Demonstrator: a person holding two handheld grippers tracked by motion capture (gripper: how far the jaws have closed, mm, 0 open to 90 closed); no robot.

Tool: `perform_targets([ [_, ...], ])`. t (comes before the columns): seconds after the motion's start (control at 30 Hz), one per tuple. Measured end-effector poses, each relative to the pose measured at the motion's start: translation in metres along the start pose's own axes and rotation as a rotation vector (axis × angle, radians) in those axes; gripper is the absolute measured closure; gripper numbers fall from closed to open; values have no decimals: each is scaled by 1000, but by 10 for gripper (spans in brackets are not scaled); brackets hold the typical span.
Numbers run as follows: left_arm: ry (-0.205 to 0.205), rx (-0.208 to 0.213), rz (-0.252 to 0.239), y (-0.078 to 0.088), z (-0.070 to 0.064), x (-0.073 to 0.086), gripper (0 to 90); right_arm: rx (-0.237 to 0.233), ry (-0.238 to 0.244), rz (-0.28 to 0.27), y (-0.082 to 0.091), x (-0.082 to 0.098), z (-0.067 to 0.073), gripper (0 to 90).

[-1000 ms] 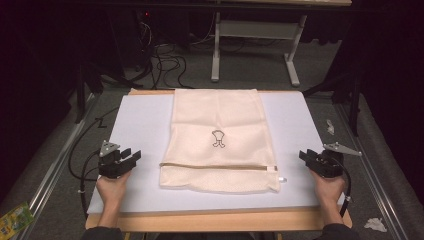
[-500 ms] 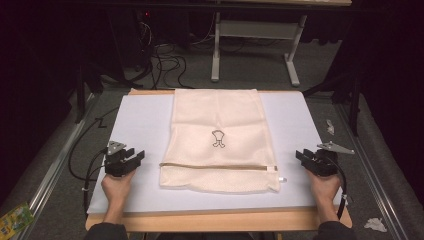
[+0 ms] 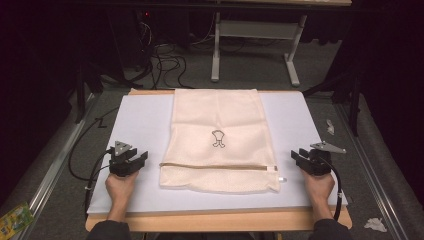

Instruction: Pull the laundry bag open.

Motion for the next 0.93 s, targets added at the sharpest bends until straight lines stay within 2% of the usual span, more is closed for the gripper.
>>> perform_targets([
  [0.1, -10, 1, 6, -1, -1, 2, 518, 2, 5, -1, -1, 1, 1, 603],
  [0.27, -2, -5, 5, -2, 0, 2, 510, 5, 10, 5, -4, 4, 2, 590],
  [0.43, -34, -18, 28, -4, -2, 5, 480, 11, 10, 5, -4, 5, 2, 563],
  [0.53, -54, -22, 40, -5, -3, 6, 454, 20, 32, 20, -6, 7, 3, 535],
  [0.7, -69, -24, 24, -4, -5, 5, 448, 37, 67, 23, -7, 8, 5, 513],
  [0.93, -66, -21, 26, -4, -5, 6, 426, 34, 47, 22, -7, 8, 3, 492],
])
Point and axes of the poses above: each handheld gripper's, and its own axes: y roughly backward along the jaws, x roughly out of its underside, z roughly to its left, the point moved 8 cm from there along -y, roughly forward along the jaws, and after that the axes turned 14 degrees about -z, right-handed, at the moved point
